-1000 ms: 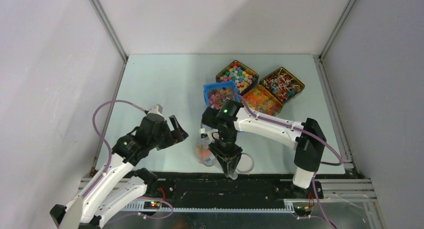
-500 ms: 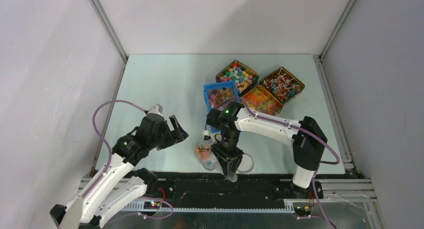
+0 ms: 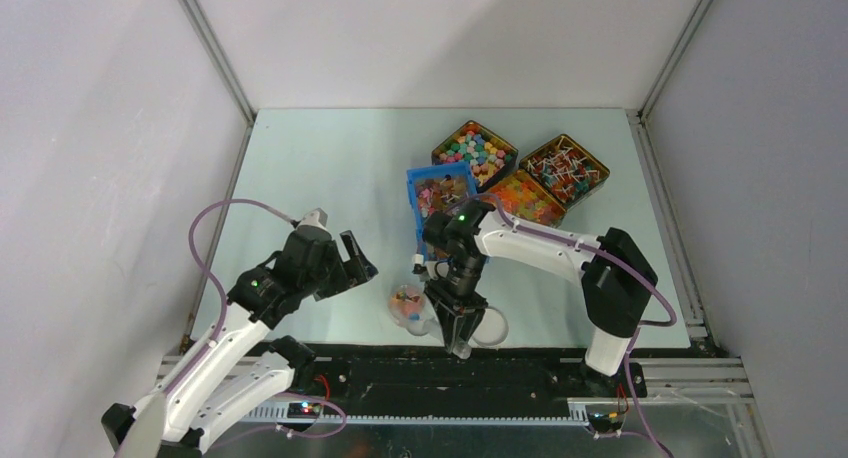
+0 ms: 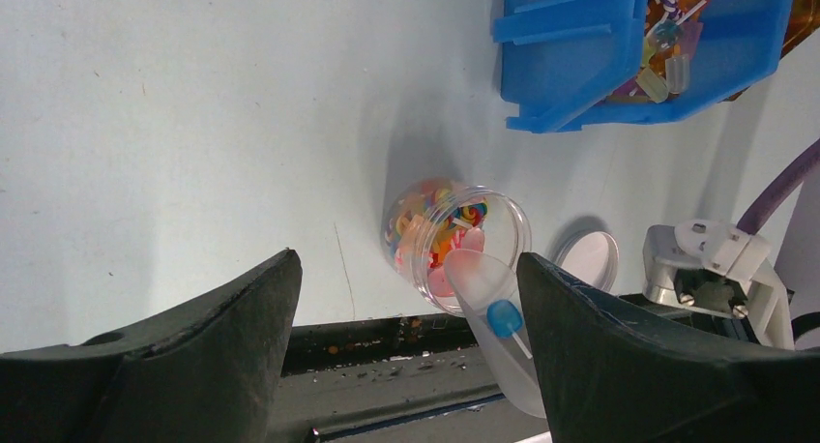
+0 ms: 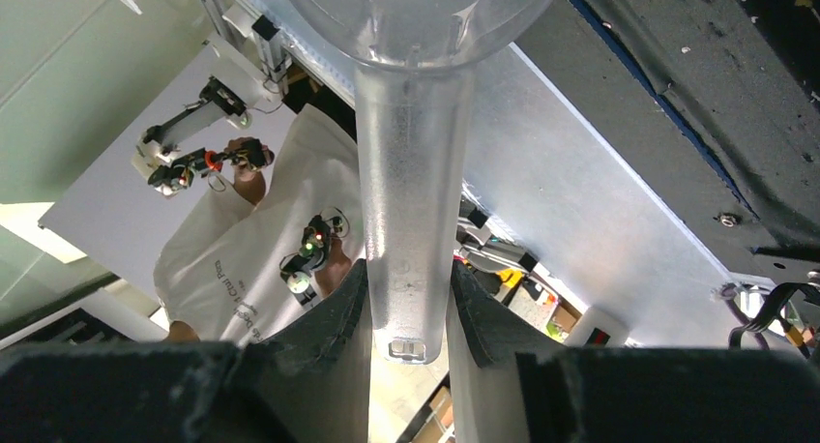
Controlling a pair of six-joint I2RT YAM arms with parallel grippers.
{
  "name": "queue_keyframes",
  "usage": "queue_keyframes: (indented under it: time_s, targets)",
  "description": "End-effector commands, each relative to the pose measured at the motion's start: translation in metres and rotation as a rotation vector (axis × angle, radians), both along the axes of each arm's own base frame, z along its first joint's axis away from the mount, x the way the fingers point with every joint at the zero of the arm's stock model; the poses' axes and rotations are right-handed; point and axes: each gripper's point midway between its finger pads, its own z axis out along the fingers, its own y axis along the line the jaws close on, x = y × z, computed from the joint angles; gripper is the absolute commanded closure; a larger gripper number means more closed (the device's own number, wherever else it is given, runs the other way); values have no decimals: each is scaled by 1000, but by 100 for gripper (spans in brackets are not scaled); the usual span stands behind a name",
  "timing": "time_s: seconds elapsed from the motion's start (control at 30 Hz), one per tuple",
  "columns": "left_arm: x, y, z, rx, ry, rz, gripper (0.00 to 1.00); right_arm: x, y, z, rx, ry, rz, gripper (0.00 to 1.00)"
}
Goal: Pack the candies
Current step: Place the fake candies in the packing bottle.
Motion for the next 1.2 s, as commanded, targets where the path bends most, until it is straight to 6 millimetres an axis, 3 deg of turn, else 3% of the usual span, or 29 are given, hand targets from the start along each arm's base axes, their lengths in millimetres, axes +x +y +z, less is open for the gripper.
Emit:
queue_keyframes:
  time_s: [0.0, 0.67, 1.17]
  targets:
    - [6, -2, 2, -13, -22, 7, 12, 1, 3, 13, 56, 36, -31, 100]
    - [4, -1, 1, -12, -20, 8, 12, 0, 1, 12, 45, 80, -47, 100]
    - [3, -1, 1, -26, -30, 15, 11, 4, -20, 3, -8, -87, 17, 100]
